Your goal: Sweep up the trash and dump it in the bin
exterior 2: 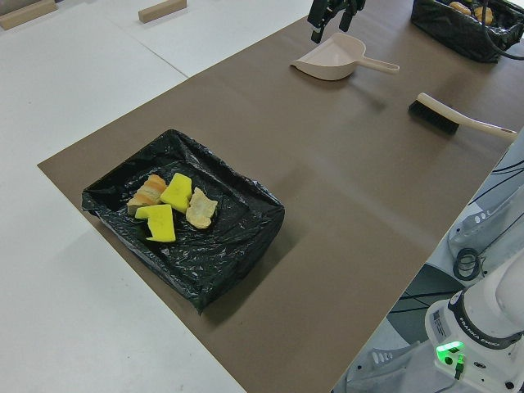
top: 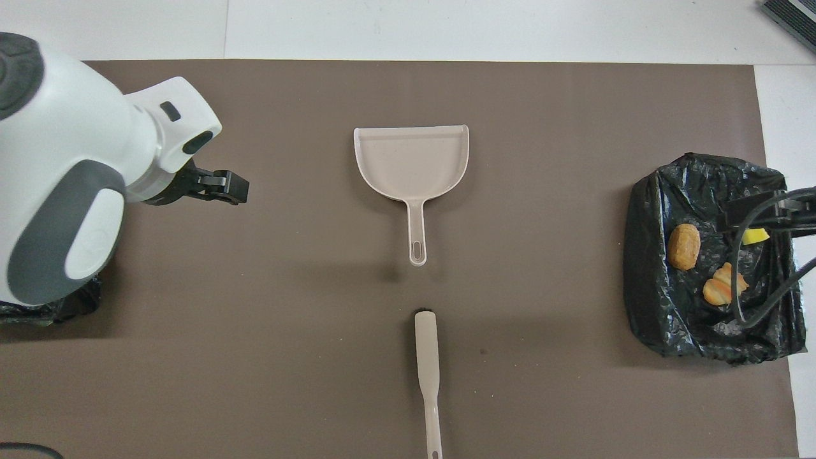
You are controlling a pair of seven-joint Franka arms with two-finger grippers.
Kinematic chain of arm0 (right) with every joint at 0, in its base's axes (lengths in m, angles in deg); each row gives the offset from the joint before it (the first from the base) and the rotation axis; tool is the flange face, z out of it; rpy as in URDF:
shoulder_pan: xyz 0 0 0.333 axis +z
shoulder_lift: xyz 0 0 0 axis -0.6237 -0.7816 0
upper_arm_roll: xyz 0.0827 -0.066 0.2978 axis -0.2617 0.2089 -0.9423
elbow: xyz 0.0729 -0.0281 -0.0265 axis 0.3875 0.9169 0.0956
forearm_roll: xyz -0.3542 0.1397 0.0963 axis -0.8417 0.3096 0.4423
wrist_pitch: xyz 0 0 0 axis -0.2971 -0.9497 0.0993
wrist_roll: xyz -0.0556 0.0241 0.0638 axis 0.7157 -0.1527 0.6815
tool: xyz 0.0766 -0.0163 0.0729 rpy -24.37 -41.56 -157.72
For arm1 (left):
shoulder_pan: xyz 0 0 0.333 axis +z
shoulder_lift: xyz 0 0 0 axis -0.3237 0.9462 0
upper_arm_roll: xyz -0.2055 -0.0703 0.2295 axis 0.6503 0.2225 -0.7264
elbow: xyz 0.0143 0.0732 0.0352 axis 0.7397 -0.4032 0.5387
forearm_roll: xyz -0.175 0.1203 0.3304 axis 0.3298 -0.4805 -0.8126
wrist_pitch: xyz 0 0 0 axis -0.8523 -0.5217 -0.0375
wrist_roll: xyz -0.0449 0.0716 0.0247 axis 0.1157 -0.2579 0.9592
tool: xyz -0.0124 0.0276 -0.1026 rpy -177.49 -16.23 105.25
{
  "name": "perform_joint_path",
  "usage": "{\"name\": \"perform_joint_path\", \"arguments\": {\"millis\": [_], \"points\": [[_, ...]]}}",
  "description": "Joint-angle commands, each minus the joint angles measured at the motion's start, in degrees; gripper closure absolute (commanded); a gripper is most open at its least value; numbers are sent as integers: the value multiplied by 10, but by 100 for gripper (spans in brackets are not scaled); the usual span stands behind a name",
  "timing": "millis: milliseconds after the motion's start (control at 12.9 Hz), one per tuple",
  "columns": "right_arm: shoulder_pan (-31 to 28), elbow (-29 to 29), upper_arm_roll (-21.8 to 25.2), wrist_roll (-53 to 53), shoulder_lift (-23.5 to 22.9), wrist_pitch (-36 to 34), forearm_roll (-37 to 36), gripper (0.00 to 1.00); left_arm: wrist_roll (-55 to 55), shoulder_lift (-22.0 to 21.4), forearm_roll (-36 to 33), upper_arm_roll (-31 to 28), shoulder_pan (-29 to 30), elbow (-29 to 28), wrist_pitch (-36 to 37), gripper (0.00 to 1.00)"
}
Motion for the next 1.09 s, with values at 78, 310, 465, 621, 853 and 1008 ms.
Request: {"name": "perform_joint_path", "arguments": {"millis": [78, 310, 465, 621, 853, 1008], "points": [[-2, 6, -1, -14, 7, 6, 6, 0, -86, -49, 17, -42, 7, -12, 49, 0], [-2, 6, -1, -14, 7, 6, 6, 0, -97, -51, 39, -37, 43, 51, 113, 0], [-2, 7, -1, -14, 7, 6, 6, 0, -111, -47, 53, -42, 62, 77, 150, 0], [-2, 6, -1, -14, 7, 6, 6, 0, -133, -46, 56, -39, 81, 93, 163, 0], [-2, 7, -1, -14, 7, 6, 6, 0, -147, -65, 54, -38, 75, 86, 166, 0], [-2, 6, -1, -14, 7, 6, 6, 0, -142, -66, 54, -37, 75, 82, 167, 0]]}}
